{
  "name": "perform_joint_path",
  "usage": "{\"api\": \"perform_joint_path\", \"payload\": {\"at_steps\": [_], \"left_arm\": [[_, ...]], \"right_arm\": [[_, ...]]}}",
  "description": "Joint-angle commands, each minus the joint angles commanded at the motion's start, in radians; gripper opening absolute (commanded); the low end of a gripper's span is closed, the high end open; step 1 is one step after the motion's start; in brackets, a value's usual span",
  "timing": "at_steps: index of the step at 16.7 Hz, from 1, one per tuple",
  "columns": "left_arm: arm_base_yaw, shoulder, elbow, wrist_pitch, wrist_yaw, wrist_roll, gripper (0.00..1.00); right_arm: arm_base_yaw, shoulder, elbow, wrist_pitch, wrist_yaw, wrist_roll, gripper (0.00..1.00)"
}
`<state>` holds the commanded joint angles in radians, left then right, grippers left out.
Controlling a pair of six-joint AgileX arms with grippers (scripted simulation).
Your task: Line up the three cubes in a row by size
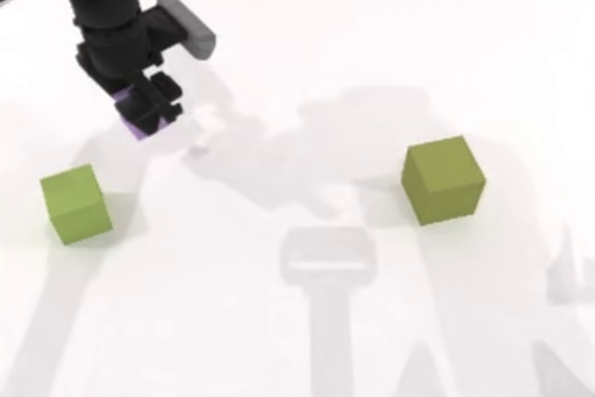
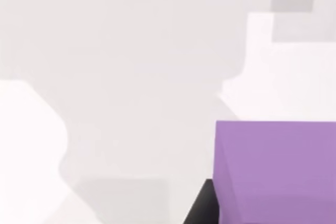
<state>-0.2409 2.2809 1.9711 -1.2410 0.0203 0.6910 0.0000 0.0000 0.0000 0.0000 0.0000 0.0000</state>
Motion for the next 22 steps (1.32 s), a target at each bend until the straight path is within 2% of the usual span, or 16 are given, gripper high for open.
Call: {"api": "perform_joint_path", "payload": {"at_steps": [4,6,9,17,19,22], "left_arm": [[-0.008,0.004,-0.001,0.002,-0.001,0.002,0.00],[-0.043,0.012,0.015,-0.007,-0.001,0.002,0.00],[-0.161,0.035,0.067,-0.036,-0.004,-0.004,0.00],[-0.601,0.103,0.238,-0.136,-0.007,-0.027,0.00],[-0.660,0.109,0.262,-0.147,-0.007,-0.031,0.00],[-0.678,0.111,0.269,-0.151,-0.008,-0.032,0.00]], "right_arm": [[0.000,0.000,0.000,0.000,0.000,0.000,1.00],[0.000,0.000,0.000,0.000,0.000,0.000,1.00],[0.000,0.000,0.000,0.000,0.000,0.000,1.00],[0.000,0.000,0.000,0.000,0.000,0.000,1.00],[0.000,0.000,0.000,0.000,0.000,0.000,1.00],[0.000,0.000,0.000,0.000,0.000,0.000,1.00]]}}
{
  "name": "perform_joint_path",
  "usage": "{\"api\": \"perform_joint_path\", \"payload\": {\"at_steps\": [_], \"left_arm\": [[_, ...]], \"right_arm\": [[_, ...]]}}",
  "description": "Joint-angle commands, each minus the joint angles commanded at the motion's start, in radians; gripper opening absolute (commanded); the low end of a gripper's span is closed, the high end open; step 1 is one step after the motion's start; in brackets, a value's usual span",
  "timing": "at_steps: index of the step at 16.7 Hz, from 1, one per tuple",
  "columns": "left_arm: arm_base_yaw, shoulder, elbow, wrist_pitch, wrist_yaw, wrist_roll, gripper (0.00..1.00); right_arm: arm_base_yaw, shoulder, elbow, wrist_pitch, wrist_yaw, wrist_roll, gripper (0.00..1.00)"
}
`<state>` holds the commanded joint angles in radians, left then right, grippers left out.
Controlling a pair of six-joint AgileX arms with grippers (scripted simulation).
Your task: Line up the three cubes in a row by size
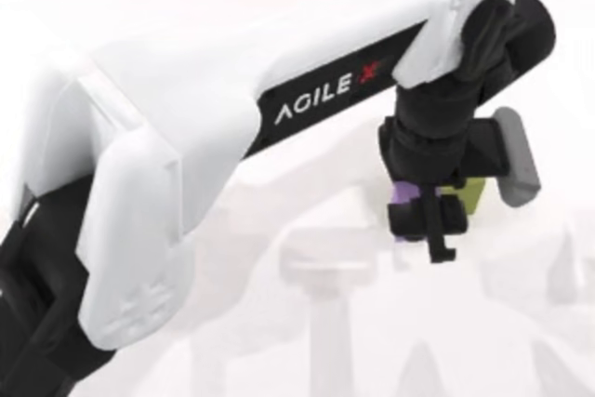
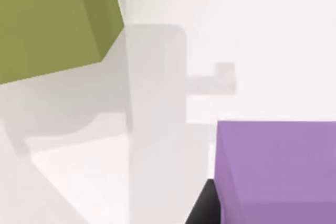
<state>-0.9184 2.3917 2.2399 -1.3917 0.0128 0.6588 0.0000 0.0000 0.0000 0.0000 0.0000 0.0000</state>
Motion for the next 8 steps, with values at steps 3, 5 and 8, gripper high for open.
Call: {"api": "perform_joint_path", "payload": {"at_steps": [3,5,8], "left_arm": [[0.002,-0.003,-0.006,0.005,0.001,0.002,0.00],[0.002,0.001,-0.040,0.042,-0.001,0.002,0.00],[0.002,0.017,-0.128,0.144,-0.001,-0.001,0.00]], "right_arm": [[0.000,0.000,0.000,0.000,0.000,0.000,1.00],[0.000,0.000,0.000,0.000,0.000,0.000,1.00],[0.000,0.000,0.000,0.000,0.000,0.000,1.00]]}}
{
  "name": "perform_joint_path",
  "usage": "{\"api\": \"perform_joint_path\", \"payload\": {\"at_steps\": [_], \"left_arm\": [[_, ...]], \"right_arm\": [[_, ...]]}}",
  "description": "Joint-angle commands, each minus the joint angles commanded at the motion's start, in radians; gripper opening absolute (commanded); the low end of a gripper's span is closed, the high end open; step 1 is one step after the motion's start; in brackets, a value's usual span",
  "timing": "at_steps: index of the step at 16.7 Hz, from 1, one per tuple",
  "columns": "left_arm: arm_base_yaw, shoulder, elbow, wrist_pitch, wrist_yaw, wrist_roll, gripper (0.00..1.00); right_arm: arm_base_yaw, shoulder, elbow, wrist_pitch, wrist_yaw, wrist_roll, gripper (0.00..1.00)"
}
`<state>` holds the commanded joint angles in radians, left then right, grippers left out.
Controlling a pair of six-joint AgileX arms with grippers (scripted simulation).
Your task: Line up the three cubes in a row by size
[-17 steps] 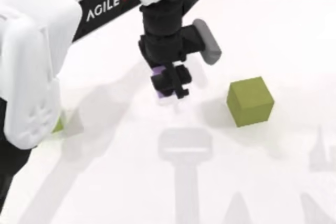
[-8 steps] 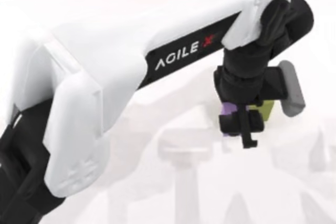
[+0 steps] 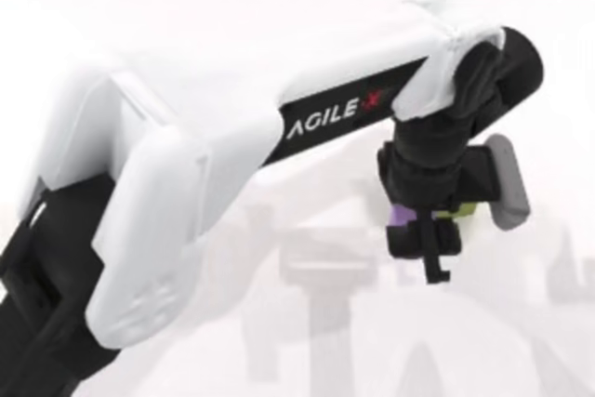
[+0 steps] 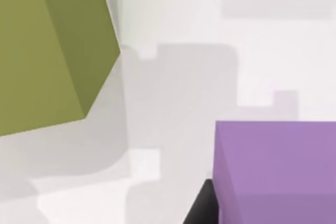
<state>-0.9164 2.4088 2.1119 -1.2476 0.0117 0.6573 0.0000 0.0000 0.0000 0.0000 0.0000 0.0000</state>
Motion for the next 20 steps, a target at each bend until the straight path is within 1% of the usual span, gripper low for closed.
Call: {"api": "perform_joint_path", "payload": {"at_steps": [3,8,20], "left_arm": [[-0.003,0.013,-0.077,0.093,0.002,0.000,0.00],[-0.003,0.016,-0.090,0.107,0.001,0.000,0.00],[-0.003,0.016,-0.090,0.107,0.001,0.000,0.90]], "right_arm": [[0.000,0.000,0.000,0.000,0.000,0.000,1.00],[0.000,0.000,0.000,0.000,0.000,0.000,1.00],[0.000,0.000,0.000,0.000,0.000,0.000,1.00]]}}
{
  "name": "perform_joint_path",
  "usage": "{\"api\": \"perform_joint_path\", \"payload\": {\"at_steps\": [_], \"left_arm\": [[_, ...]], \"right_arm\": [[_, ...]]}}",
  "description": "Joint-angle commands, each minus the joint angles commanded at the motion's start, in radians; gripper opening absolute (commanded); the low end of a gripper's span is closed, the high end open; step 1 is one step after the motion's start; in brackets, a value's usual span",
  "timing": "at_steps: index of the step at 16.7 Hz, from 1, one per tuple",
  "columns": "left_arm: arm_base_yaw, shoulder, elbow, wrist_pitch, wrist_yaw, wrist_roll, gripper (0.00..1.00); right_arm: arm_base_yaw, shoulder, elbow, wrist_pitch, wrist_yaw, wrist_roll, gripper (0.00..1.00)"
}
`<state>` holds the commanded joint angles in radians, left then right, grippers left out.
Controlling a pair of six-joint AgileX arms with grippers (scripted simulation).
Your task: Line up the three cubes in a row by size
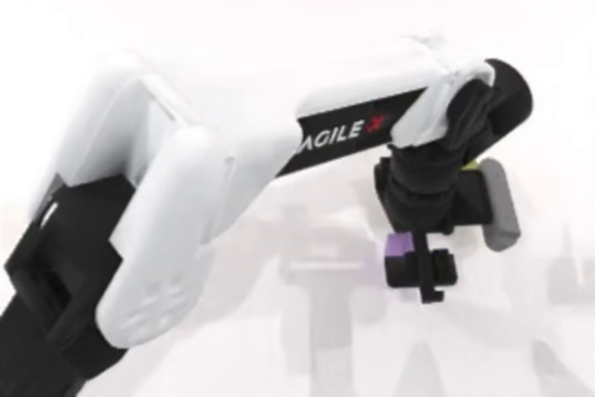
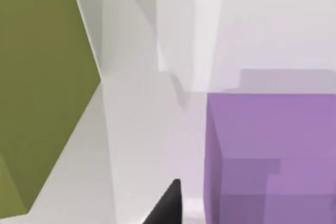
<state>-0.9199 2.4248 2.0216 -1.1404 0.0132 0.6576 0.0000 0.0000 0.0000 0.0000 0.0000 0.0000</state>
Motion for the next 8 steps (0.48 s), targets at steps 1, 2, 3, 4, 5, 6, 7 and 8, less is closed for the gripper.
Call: {"api": "perform_joint_path", "payload": {"at_steps": [1,2,3,4,5,6,7,8], "left_arm": [[0.000,0.000,0.000,0.000,0.000,0.000,0.98],[0.000,0.000,0.000,0.000,0.000,0.000,1.00],[0.000,0.000,0.000,0.000,0.000,0.000,1.00],[0.000,0.000,0.000,0.000,0.000,0.000,1.00],[0.000,0.000,0.000,0.000,0.000,0.000,1.00],[0.000,0.000,0.000,0.000,0.000,0.000,1.00],[0.000,0.000,0.000,0.000,0.000,0.000,1.00],[0.000,0.000,0.000,0.000,0.000,0.000,1.00]], "right_arm": [[0.000,0.000,0.000,0.000,0.000,0.000,1.00],[0.000,0.000,0.000,0.000,0.000,0.000,1.00],[0.000,0.000,0.000,0.000,0.000,0.000,1.00],[0.000,0.000,0.000,0.000,0.000,0.000,1.00],[0.000,0.000,0.000,0.000,0.000,0.000,1.00],[0.000,0.000,0.000,0.000,0.000,0.000,1.00],[0.000,0.000,0.000,0.000,0.000,0.000,1.00],[0.000,0.000,0.000,0.000,0.000,0.000,1.00]]}}
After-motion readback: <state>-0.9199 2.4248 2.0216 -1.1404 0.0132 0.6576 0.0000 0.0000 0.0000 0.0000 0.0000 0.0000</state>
